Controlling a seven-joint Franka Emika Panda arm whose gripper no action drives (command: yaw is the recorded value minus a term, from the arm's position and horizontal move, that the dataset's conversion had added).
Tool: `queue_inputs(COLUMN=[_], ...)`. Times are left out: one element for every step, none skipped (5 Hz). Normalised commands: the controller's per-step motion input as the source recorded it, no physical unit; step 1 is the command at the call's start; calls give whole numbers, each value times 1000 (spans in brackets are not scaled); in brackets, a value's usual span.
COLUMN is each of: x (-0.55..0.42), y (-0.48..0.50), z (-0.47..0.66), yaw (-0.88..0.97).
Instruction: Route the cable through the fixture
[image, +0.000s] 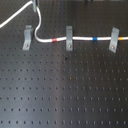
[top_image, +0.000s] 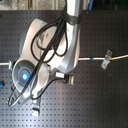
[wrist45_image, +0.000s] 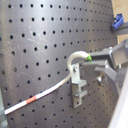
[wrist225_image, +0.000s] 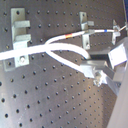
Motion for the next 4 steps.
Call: queue_inputs(x=[-26,-556,-440,-383], y=[37,-31,52,32], z=[0,584,384,138], yaw=[0,-254,-460,-668])
